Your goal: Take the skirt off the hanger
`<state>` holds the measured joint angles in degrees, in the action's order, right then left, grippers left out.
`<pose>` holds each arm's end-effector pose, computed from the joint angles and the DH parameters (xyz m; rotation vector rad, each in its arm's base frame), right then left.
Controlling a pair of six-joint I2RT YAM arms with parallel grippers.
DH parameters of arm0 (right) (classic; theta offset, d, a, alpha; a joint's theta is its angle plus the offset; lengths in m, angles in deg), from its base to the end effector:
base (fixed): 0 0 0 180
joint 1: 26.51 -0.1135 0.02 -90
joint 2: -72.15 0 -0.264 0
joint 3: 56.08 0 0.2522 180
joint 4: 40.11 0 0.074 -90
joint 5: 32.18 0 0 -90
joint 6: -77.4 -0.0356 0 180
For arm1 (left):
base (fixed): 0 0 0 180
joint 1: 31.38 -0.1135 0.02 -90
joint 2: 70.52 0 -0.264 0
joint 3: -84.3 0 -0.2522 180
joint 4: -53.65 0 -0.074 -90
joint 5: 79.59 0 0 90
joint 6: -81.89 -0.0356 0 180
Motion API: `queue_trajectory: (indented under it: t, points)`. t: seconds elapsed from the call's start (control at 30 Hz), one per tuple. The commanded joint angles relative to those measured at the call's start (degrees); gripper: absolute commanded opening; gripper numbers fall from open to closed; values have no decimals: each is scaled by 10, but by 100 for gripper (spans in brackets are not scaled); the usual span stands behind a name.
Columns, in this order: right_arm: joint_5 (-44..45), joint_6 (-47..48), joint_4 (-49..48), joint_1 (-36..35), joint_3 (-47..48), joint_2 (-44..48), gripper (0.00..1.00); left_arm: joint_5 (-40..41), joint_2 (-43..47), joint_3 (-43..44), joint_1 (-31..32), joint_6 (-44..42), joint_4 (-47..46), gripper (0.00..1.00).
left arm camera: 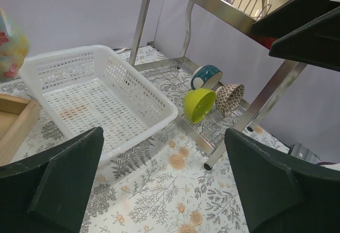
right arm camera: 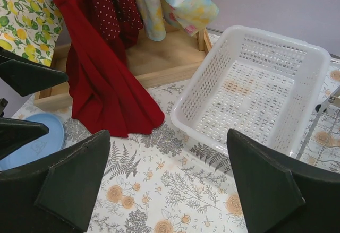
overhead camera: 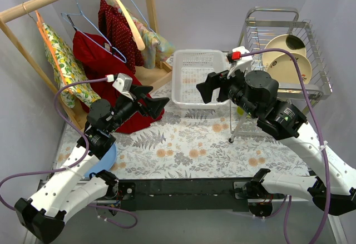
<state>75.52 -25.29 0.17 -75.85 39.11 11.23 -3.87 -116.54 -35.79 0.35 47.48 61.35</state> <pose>0.1434 0.1503 0.4749 -0.3055 1.6736 0.5567 0.1564 -0.1071 0.3757 -0.1136 1.6308 -1.3922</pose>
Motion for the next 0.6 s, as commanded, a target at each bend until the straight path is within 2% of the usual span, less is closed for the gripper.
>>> queue_trajectory:
  t: [0.0,0.13,0.3,0.33,0.43,0.47,0.5,0.57]
  points:
    - [-8,-1,-39,1,7,18,98,8,9,6,0,-10,-6,98]
    - [-1,-11,-58,1,-21,47,98,29,14,16,0,-15,9,98]
    - [-16,-26,-93,1,-71,84,98,136,30,36,0,-14,30,98]
    - [-33,-23,-103,0,-81,93,97,136,22,65,0,-19,39,98]
    - [-90,-6,-123,1,-102,112,94,203,-34,144,0,-29,113,95]
    - [-108,-1,-139,1,-111,117,93,224,-53,210,0,-28,154,93]
    - [-140,2,-153,1,-121,124,92,250,-73,240,0,-29,175,92]
    - [-165,-8,-194,0,-155,142,84,266,-136,328,0,-36,211,88]
